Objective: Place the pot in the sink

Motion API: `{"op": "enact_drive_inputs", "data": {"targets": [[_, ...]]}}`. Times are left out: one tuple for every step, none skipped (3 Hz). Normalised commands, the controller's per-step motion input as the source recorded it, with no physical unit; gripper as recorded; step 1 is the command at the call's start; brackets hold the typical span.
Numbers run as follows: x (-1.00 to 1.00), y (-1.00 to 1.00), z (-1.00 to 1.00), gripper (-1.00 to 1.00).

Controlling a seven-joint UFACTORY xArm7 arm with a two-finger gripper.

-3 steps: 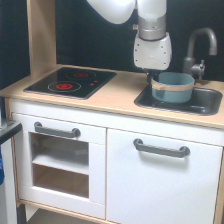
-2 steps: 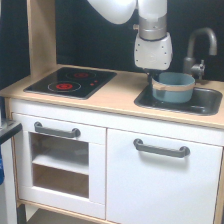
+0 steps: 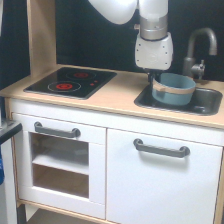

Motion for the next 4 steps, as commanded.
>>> {"op": "enact_drive_inputs", "data": {"targets": [[-0.02,-0.1,0.22,0.99],[-0.03,-0.07,0.44,1.0],[-0.18,-0.09,0.54,1.0],[-0.2,-0.09,0.52,1.0]]}}
